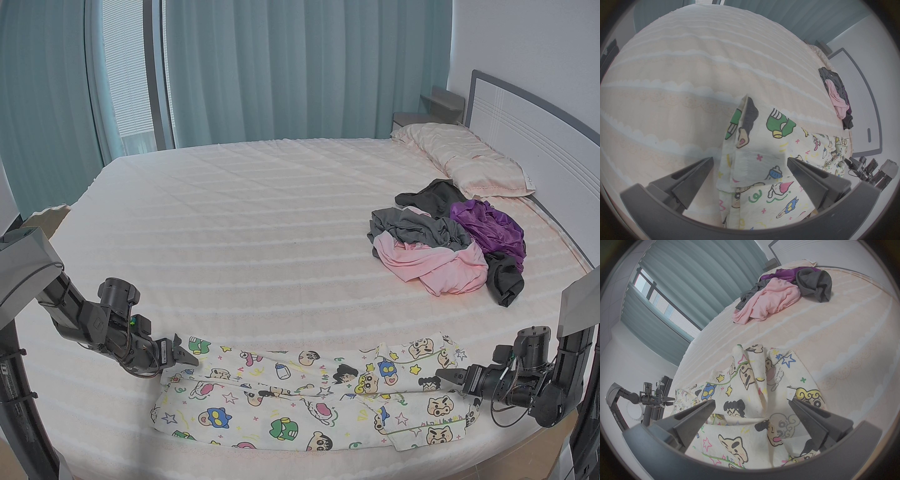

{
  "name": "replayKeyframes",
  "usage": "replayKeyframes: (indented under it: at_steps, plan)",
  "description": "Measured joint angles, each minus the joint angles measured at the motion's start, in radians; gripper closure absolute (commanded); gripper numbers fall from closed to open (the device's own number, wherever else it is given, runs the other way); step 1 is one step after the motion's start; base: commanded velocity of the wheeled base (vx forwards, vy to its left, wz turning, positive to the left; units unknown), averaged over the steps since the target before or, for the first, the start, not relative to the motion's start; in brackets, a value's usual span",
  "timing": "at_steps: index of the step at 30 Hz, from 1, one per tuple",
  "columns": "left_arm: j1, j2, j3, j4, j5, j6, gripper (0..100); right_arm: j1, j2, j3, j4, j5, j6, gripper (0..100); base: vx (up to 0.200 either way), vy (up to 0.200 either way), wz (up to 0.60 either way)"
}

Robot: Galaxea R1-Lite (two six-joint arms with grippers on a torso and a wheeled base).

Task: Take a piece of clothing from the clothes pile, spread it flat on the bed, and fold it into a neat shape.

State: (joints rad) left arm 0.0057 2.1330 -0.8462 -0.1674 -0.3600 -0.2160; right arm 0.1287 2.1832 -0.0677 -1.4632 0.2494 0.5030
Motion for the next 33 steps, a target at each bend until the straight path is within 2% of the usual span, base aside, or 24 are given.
replayKeyframes:
  at_steps: [4, 5, 9, 26, 33]
  plan:
    - [0.000, 0.010, -0.005, 0.001, -0.033, 0.000, 0, 0.001, 0.000, 0.000, 0.000, 0.000, 0.000, 0, 0.000, 0.000, 0.00]
    - [0.000, 0.011, -0.005, 0.001, -0.045, 0.000, 100, 0.002, 0.000, 0.001, 0.000, 0.000, 0.000, 0, 0.000, 0.000, 0.00]
    - [0.000, 0.015, -0.005, 0.004, -0.084, -0.001, 100, 0.003, 0.001, 0.001, 0.000, 0.000, 0.000, 0, 0.000, 0.000, 0.00]
    - [0.015, -0.047, 0.015, 0.075, -0.085, 0.003, 100, -0.002, 0.002, -0.002, -0.002, 0.000, 0.000, 0, 0.000, 0.000, 0.00]
    - [0.040, -0.079, 0.010, 0.124, -0.074, 0.081, 100, -0.022, -0.008, -0.002, -0.025, -0.004, -0.011, 0, 0.000, 0.000, 0.00]
